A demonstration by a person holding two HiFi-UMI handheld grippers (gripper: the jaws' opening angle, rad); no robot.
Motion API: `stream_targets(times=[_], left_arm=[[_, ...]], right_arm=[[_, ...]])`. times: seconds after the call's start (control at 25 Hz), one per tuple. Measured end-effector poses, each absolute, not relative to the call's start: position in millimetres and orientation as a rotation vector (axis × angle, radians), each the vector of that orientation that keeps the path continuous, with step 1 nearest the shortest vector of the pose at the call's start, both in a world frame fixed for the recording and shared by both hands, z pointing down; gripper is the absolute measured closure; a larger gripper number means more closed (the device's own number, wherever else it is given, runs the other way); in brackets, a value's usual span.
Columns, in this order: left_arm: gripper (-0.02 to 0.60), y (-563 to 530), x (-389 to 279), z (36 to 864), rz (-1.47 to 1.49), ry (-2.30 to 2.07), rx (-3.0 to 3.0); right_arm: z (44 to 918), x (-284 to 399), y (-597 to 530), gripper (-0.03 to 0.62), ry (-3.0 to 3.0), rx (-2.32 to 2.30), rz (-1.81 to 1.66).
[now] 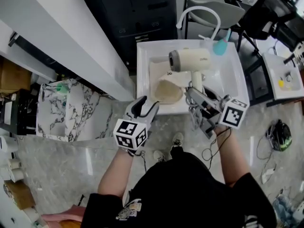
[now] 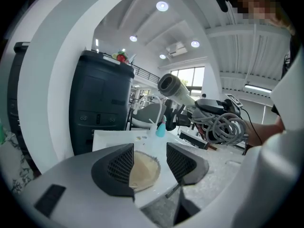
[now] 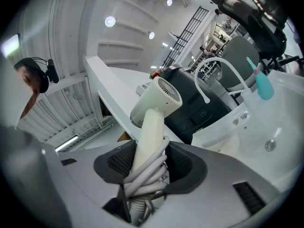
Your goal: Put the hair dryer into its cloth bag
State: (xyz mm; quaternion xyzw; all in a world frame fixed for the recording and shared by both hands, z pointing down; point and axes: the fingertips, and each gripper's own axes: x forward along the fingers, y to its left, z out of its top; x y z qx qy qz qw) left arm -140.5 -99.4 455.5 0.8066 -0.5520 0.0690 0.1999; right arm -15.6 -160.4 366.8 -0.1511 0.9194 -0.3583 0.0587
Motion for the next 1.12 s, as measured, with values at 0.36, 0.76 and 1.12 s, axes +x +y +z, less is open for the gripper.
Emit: stream_targets(times=[0.36,0.76,1.12], left_arm=[[0.367,-149,-137,481,0.277,-1.587,2.189],[0.354,-175,-134,512,0.391,-1.61,2.133],[0.353,-191,-149,546,0.476,-1.565,2.095]], right_arm=[[381,-12,-209,0.399,2.799,-0.365,-1.133],[393,-3,-230,0.399,2.818,-0.289,-1.169],[403,-3,-236,0.399,2.812,-0.319,-1.199]])
